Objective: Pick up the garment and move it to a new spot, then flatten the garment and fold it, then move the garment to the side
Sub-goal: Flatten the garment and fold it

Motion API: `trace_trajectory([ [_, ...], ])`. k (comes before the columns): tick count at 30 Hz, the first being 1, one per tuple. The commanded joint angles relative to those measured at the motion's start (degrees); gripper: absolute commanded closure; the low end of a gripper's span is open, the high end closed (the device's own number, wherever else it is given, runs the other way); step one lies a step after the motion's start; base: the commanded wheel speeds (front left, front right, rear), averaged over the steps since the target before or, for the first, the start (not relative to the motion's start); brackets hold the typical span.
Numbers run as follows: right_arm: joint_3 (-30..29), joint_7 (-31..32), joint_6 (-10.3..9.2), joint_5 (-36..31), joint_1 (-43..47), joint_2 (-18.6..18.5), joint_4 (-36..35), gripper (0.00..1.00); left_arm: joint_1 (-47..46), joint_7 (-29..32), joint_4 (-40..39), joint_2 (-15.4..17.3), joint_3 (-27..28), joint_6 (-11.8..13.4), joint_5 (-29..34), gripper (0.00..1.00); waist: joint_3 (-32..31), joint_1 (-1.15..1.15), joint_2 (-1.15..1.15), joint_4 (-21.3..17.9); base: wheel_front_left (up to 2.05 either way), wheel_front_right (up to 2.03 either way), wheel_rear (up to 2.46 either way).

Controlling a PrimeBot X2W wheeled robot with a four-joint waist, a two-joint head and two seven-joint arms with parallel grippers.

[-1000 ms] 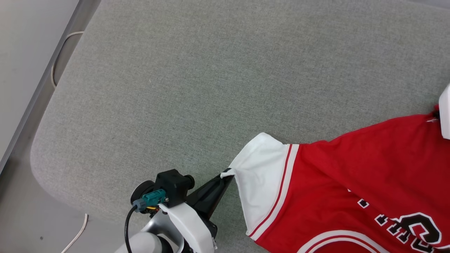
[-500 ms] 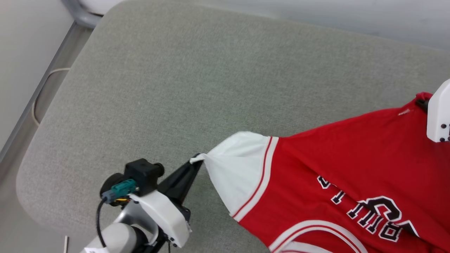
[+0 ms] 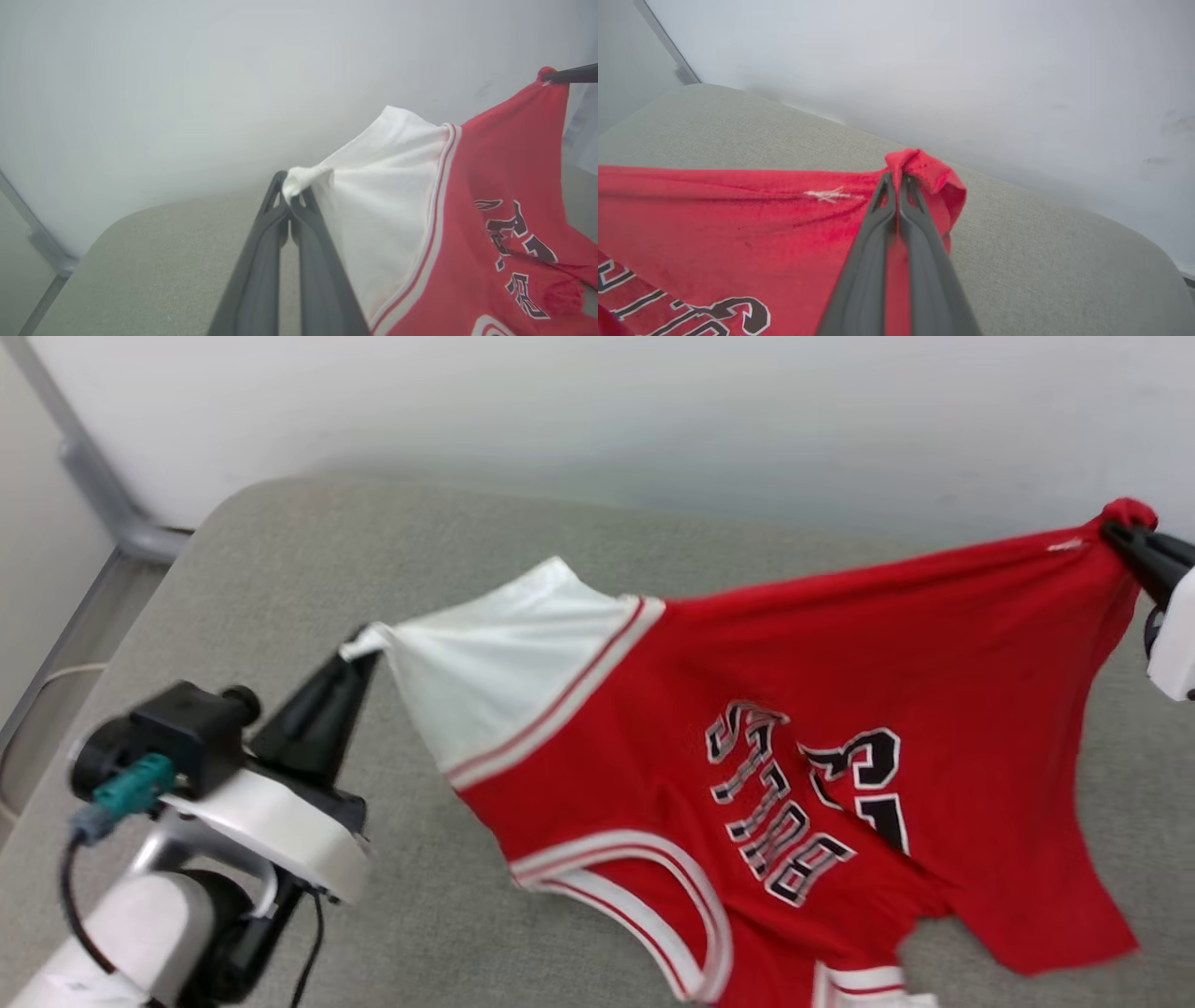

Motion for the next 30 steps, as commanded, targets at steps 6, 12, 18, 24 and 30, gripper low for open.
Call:
trace_trajectory([
  [6, -3.81, -2.14, -0.09, -0.39, 3.2, -0.89, -6.69, 1.0, -2.19, 1.06, -4.96, 3.61, 5.48, 3.69, 0.18, 1.0, -3.87, 0.01, 0.0, -4.7, 0.0, 0.0, 0.0],
  [12, -7.57, -1.16, -0.09, -0.85, 5.67, 0.05, -13.43, 1.0, -4.04, 1.39, -8.51, 5.75, 9.68, 5.92, 0.22, 1.0, -4.95, 0.01, 0.0, -6.77, 0.0, 0.0, 0.0],
  [18, -11.86, 0.3, -0.09, -1.94, 7.67, 2.07, -20.83, 1.0, -6.68, 1.68, -12.12, 8.04, 13.8, 7.55, 0.39, 1.0, -5.36, 0.01, 0.0, -8.61, 0.0, 0.0, 0.0],
  [24, -14.85, 1.03, -0.1, -3.4, 7.64, 4.42, -25.93, 1.0, -9.32, 0.95, -14.15, 8.96, 17.35, 9.01, 0.29, 1.0, -4.49, 0.01, 0.0, -10.0, 0.0, 0.0, 0.0],
  [30, -16.41, 0.19, -0.11, -5.57, 4.21, 5.27, -27.64, 1.0, -13.26, 1.48, -12.89, 10.67, 18.67, 8.33, 0.8, 1.0, -1.31, 0.01, 0.0, -11.04, 0.0, 0.0, 0.0],
])
